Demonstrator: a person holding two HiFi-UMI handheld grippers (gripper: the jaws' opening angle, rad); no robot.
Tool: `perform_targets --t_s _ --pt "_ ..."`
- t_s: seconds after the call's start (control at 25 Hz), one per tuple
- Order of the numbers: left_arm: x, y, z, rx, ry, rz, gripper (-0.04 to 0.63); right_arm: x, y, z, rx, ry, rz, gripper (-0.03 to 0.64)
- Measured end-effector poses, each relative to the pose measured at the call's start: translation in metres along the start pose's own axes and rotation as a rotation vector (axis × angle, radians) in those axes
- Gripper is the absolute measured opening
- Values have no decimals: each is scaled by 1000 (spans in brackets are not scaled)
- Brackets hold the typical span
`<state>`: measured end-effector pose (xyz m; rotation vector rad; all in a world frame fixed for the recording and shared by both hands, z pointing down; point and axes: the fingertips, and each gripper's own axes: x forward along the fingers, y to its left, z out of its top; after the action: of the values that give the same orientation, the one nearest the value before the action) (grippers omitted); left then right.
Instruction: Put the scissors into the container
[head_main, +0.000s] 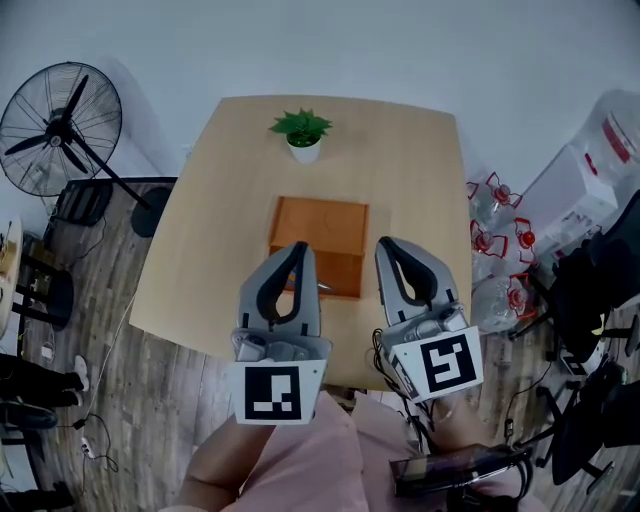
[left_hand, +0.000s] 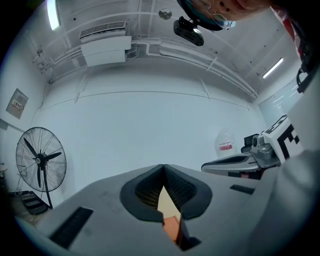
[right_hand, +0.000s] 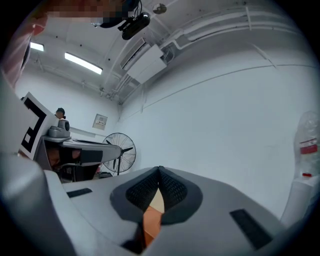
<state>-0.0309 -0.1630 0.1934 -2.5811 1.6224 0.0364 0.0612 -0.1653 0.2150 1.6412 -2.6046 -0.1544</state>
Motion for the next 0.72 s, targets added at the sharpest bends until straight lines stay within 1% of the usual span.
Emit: perform_targets --t_s 0.24,0.72 --pt "-2 -17 8 11 -28 -6 5 -16 -5 6 -13 -18 -6 0" --pt "5 -36 11 34 -28 -12 5 -25 -19 7 -2 -32 0 0"
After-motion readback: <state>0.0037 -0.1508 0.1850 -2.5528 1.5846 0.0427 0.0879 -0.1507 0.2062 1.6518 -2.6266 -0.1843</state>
